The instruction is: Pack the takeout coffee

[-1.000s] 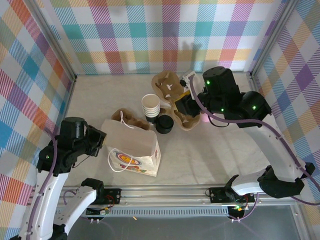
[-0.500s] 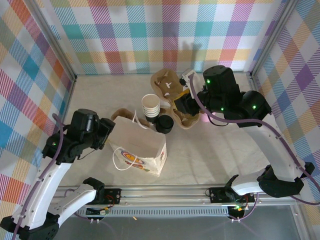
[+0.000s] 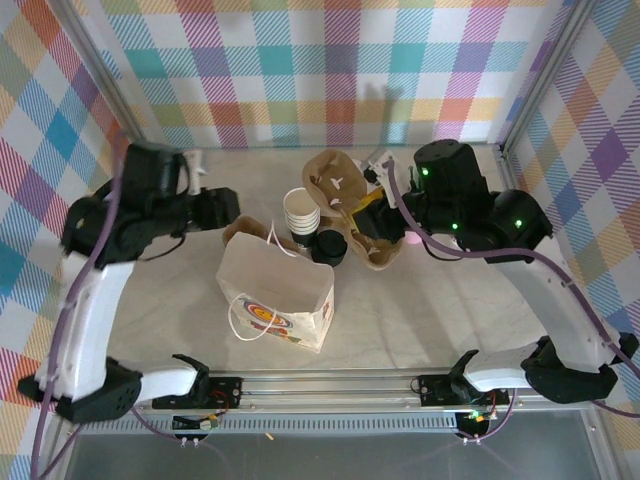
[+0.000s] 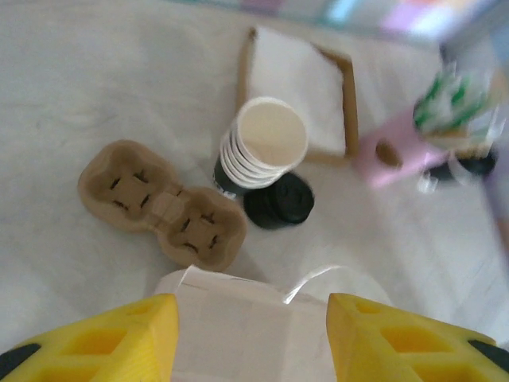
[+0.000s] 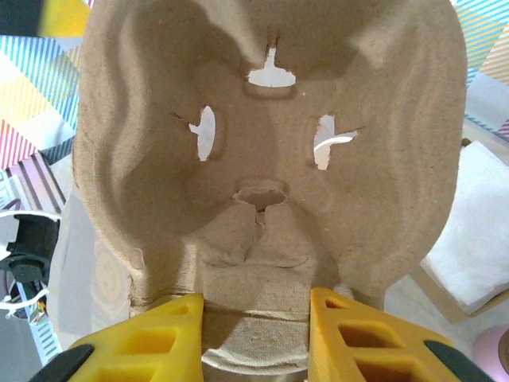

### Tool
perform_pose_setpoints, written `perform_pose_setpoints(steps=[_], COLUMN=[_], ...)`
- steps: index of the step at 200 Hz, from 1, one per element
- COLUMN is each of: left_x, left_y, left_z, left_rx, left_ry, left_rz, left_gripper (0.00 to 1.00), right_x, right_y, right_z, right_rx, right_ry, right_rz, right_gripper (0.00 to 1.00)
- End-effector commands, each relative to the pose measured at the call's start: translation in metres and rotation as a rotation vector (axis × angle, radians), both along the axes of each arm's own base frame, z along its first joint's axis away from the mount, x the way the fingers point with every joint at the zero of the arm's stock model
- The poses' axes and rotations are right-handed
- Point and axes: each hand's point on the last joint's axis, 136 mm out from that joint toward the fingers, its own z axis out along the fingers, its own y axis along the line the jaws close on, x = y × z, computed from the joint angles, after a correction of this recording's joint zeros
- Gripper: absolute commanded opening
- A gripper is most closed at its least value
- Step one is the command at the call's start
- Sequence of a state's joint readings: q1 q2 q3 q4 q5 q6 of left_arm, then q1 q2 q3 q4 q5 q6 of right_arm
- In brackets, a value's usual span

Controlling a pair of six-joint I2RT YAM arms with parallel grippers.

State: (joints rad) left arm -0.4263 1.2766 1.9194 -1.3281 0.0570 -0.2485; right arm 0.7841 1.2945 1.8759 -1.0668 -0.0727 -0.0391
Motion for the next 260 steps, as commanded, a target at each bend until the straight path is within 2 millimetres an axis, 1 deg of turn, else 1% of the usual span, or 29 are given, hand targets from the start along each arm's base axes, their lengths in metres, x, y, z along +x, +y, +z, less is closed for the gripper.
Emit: perform_pose_setpoints(steps=[1,15,38,56,78,97,117,131,147,165,181,199,217,228,260], left_x=[-0.012,-0.014,-0.027,-0.038,-0.054,-0.069,-0.074,-0.073,-0.073,-0.076,-0.081,-0.085,-0.078,-0.070,-0.050], left_y=[-0.035,-0.047,-0.066,-0.074,-0.072,-0.067,-0.058,-0.059,-0.066,-0.068,-0.064,-0.064,-0.068,-0.072,-0.082], left_z=[-0.018,-0.016,-0.010,-0.015,-0.025,-0.030,-0.030,-0.029,-0.030,-0.038,-0.046,-0.053,-0.060,-0.064,-0.067], left_rx=[0.180,0.214,0.212,0.237,0.293,0.325,0.363,0.373,0.356,0.360,0.379,0.393,0.430,0.452,0.484], left_ry=[-0.048,-0.115,-0.202,-0.215,-0.167,-0.141,-0.172,-0.222,-0.250,-0.239,-0.201,-0.199,-0.238,-0.266,-0.321], left_rz=[-0.444,-0.581,-0.793,-0.912,-1.007,-1.059,-1.066,-1.071,-1.104,-1.145,-1.177,-1.205,-1.220,-1.217,-1.217], left_gripper=[0.52,0.52,0.53,0.50,0.47,0.47,0.48,0.50,0.52,0.52,0.52,0.54,0.57,0.59,0.60], right_x=[-0.012,-0.015,-0.018,-0.018,-0.018,-0.018,-0.018,-0.017,-0.017,-0.017,-0.017,-0.018,-0.019,-0.020,-0.025], right_y=[-0.014,-0.021,-0.030,-0.033,-0.034,-0.033,-0.031,-0.029,-0.026,-0.023,-0.021,-0.019,-0.018,-0.018,-0.020], right_z=[0.007,0.009,0.013,0.017,0.021,0.022,0.023,0.022,0.021,0.019,0.019,0.021,0.022,0.020,0.015], right_rx=[0.011,0.001,-0.008,-0.014,-0.019,-0.019,-0.018,-0.037,-0.041,-0.043,-0.036,-0.022,-0.014,-0.015,-0.014], right_ry=[-0.018,-0.027,-0.048,-0.065,-0.079,-0.083,-0.078,-0.098,-0.099,-0.097,-0.092,-0.085,-0.077,-0.069,-0.045], right_rz=[0.001,-0.014,-0.027,-0.031,-0.032,-0.026,-0.018,0.010,0.025,0.037,0.046,0.050,0.054,0.054,0.056], right_gripper=[0.31,0.30,0.30,0.30,0.30,0.30,0.30,0.30,0.30,0.30,0.30,0.30,0.30,0.30,0.30])
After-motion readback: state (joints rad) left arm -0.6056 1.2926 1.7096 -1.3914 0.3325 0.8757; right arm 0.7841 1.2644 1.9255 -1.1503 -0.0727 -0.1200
